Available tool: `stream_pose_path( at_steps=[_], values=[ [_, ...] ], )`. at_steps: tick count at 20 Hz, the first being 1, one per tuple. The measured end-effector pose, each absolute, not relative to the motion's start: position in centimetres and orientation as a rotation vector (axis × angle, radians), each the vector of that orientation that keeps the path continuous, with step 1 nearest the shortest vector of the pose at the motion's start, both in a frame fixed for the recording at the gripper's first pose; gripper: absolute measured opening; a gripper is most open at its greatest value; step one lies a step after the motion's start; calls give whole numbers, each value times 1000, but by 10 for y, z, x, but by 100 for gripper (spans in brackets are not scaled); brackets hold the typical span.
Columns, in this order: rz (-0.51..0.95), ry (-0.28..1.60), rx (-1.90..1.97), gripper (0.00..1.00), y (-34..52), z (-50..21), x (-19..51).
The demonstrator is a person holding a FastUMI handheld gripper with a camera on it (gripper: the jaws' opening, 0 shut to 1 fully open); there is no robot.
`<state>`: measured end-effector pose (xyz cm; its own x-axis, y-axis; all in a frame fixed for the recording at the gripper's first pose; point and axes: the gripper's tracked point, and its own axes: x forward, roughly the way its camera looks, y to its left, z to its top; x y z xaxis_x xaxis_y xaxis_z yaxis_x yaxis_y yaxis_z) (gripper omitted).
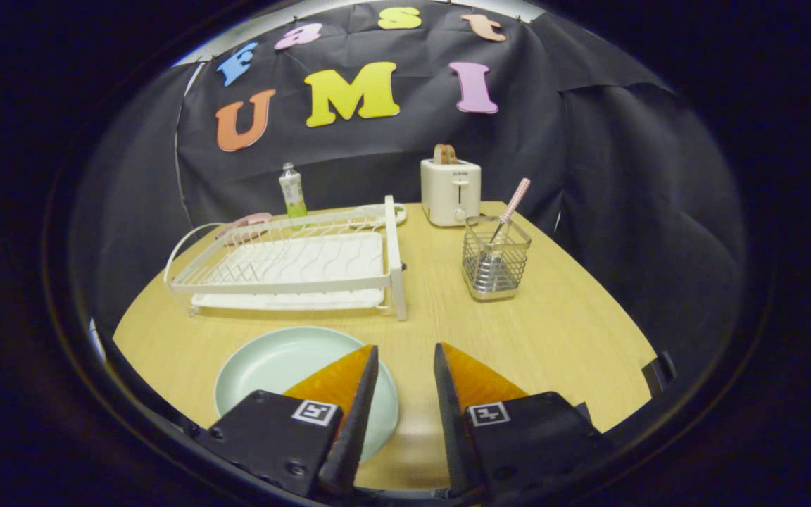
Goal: Take the plate from the dish rack, then take the spoon from the basket and place it into the plate.
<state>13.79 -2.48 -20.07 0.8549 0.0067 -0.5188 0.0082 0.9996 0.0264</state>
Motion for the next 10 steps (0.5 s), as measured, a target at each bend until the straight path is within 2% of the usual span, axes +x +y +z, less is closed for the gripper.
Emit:
stream_pose_path(
  at_steps=[6, 10],
  values=[
    [-28, 363, -7, 97, -69, -165, 170],
    [-36, 348, -31, 100, -93, -163, 202]
  ],
)
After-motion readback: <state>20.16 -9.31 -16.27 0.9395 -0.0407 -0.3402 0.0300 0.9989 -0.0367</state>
